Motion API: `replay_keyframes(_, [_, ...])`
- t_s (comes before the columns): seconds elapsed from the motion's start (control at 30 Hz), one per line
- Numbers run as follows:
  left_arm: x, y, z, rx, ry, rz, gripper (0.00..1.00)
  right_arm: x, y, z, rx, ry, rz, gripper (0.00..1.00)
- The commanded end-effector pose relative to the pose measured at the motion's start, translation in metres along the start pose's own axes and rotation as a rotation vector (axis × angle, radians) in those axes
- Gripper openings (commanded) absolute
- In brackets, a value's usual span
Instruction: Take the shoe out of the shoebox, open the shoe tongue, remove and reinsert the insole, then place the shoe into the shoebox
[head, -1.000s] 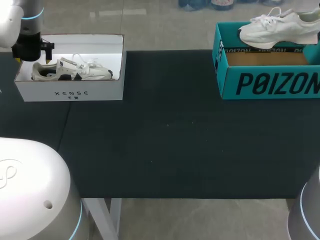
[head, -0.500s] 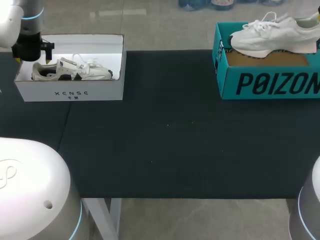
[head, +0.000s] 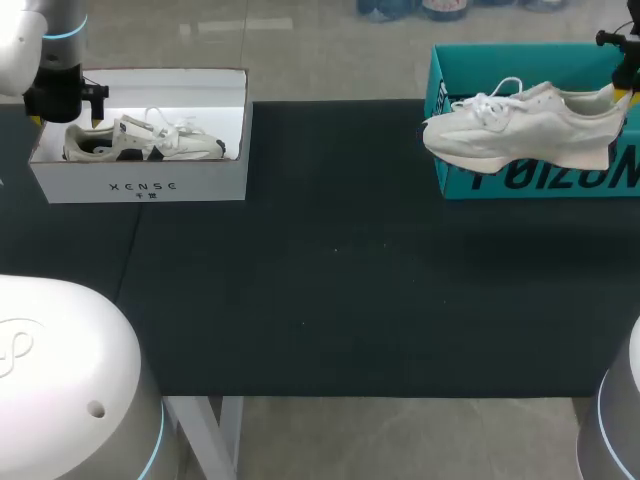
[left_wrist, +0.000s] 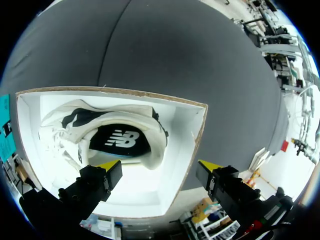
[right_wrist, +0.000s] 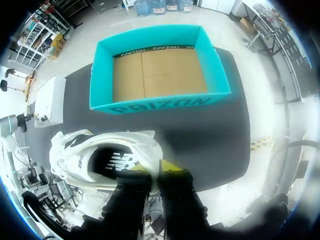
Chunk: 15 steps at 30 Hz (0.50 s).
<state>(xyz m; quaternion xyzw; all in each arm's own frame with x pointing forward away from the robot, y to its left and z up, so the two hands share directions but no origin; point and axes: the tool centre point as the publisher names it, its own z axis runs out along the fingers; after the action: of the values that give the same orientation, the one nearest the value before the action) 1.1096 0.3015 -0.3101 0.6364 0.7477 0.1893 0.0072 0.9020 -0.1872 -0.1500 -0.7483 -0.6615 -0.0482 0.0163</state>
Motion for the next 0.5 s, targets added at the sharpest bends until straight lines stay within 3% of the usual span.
replay_keyframes(0.03, [0.000, -0.001, 0.000, -0.002, 0.001, 0.000, 1.00, 0.010, -0.044, 0.003, -0.332, -0.002, 0.004, 0.00])
replay_keyframes(0.17, [0.000, -0.001, 0.000, -0.002, 0.001, 0.000, 1.00, 0.022, -0.061, 0.008, -0.342, -0.006, 0.004, 0.00])
replay_keyframes(0.5, [0.000, -0.001, 0.000, -0.002, 0.001, 0.000, 1.00, 0.042, -0.082, 0.037, -0.326, 0.001, 0.008, 0.00])
